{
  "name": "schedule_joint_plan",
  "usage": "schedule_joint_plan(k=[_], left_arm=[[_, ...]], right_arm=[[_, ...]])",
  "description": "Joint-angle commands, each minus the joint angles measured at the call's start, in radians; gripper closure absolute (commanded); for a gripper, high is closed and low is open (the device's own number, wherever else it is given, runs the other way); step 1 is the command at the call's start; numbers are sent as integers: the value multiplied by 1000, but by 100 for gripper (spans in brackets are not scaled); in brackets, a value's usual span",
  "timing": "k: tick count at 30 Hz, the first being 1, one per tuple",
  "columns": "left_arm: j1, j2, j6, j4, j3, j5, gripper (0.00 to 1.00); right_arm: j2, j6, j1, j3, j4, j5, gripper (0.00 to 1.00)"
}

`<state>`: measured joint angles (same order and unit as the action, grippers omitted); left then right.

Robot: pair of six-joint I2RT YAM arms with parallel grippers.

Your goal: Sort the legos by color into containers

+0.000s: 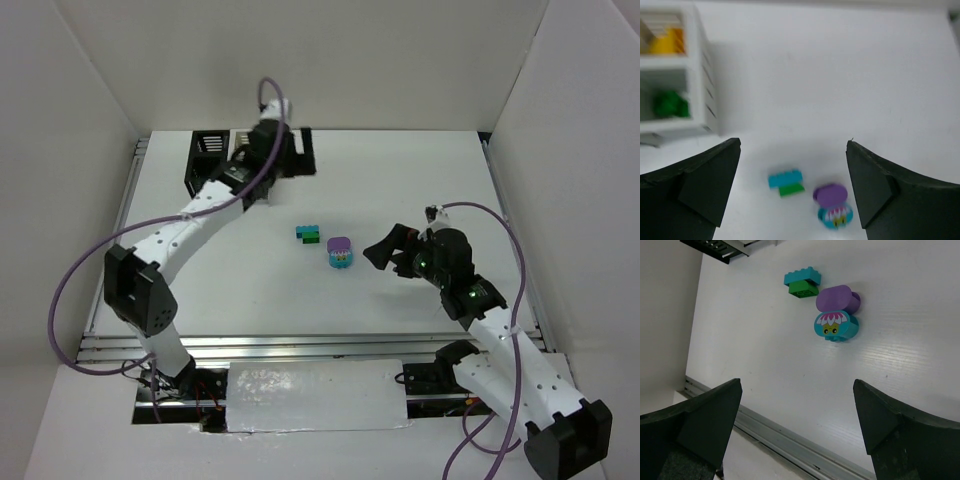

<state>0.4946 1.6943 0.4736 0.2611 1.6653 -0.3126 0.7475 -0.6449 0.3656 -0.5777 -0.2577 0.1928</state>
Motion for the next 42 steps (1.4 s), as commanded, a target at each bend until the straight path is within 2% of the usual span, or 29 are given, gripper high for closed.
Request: schedule_joint_plan(k=[1, 5, 8, 12, 15, 19, 24, 31, 38, 42], left_arm=[[110, 73, 36, 234, -55, 1, 0], [248, 77, 42, 205, -133, -13, 0], [275, 99, 91, 179, -171, 56, 1], [294, 133, 198, 164, -209, 40, 1], [308, 149, 286, 95, -249, 59, 2], [357, 237, 385, 121, -181, -38, 3], [364, 341, 428, 154, -95, -60, 10], [381, 442, 473, 254, -10, -123, 11], [383, 499, 474, 264, 17, -126, 14], [384, 507, 464, 256, 2, -114, 20]], right_arm=[[-33, 14, -1, -39, -12, -52, 0], [-34, 8, -2, -39, -55, -104, 0], [-63, 1, -2, -39, -71, -127, 0], [-94, 4, -2, -54, -100, -150, 0], [-109, 7, -2, -56, -101, -145, 0], [-103, 11, -4, -59, -95, -128, 0], [-114, 17, -2, -45, -87, -107, 0], [-125, 37, -2, -22, -71, -78, 0], [-122, 56, -2, -25, -60, -62, 0], [-122, 54, -2, -21, -54, -53, 0]])
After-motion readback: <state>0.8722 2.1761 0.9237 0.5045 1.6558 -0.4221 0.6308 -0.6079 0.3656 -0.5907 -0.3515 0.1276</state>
